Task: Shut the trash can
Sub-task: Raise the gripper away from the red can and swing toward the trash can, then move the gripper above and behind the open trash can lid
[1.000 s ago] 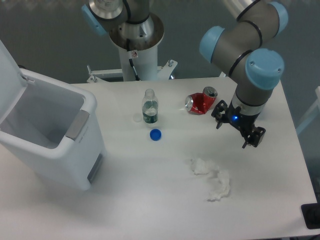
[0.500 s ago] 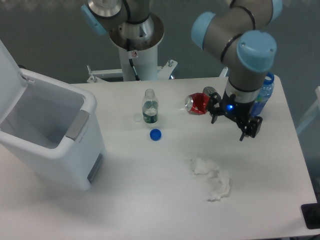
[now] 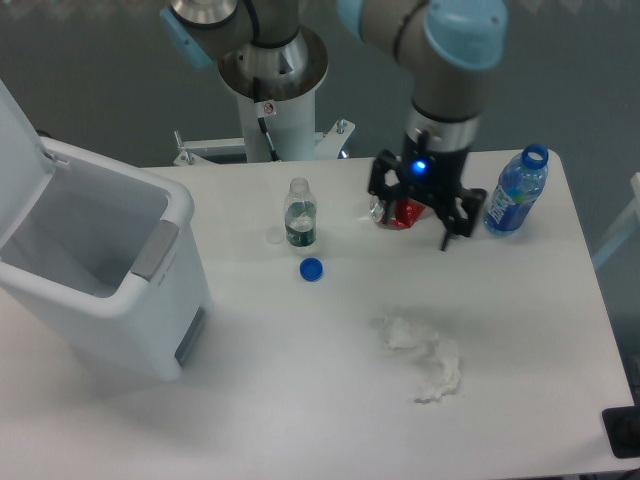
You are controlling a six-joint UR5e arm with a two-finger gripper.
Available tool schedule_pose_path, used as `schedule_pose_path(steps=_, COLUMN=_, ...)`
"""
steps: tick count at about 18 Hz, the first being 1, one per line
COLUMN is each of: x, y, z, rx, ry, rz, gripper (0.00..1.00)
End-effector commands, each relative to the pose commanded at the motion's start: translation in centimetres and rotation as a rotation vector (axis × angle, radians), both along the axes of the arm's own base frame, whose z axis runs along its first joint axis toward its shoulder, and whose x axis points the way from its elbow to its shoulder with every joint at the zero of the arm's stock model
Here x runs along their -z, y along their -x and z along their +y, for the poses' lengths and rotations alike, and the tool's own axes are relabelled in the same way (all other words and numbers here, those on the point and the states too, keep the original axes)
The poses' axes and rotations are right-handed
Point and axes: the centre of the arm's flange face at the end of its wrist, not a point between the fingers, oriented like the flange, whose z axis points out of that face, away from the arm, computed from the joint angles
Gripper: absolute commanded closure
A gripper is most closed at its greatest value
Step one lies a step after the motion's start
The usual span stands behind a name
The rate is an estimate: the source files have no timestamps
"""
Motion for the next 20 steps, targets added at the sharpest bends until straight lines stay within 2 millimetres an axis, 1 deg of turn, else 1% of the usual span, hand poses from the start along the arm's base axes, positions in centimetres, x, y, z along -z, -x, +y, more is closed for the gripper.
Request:
schedule_pose_path(steps=1, x=-1.2, y=-1.0, z=0.1, rx=-0.020, ry=-0.037, rz=-0.014, gripper=0.62)
schedule_pose_path(steps=2, x=-1.8, y=-2.0, z=0.3, rx=-0.042, ry=-0.062, rz=-0.036, gripper=0.64)
schedule_pose_path(steps=4, x=-3.5, y=-4.7, z=0.7, rx=-0.052, ry=-0.093, rz=-0.075, gripper=0.69)
schedule_pose_path(steps=7, x=-6.3, y=-8.6, z=0.3, rx=-0.054, ry=-0.162, rz=-0.146, gripper=0.79)
schedule_pose_path(steps=9, x=-7.6, y=-11.0, z=0.0, rx=-0.074, ry=-0.210, rz=-0.218, gripper=0.87)
schedule_pose_path(steps=11, x=-8.9, y=-13.6, z=-0.4, rx=-0.085, ry=-0.258, rz=-0.249, gripper=0.94)
schedule_pose_path(steps=13, x=-10.5, y=-15.8, z=-0.2, rx=-0.101, ry=-0.306, rz=-0.289, gripper=0.96)
schedule_pose_path(steps=15, x=-11.7, y=-18.5, z=0.6, rx=-0.053, ry=-0.338, rz=-0.301, gripper=0.99)
schedule_pose_path(steps=17, x=-12.3, y=-22.7, z=2.3, rx=0.021, ry=-0.343, rz=-0.347, gripper=1.00)
schedule_pose_path(steps=18, x=-12.7, y=-24.2, z=2.7, rx=0.029, ry=-0.346, rz=-0.358, gripper=1.00)
schedule_pose_path(steps=20, x=-13.9, y=-25.3, z=3.0, rx=0.043, ry=-0.381, rz=-0.349, gripper=1.00)
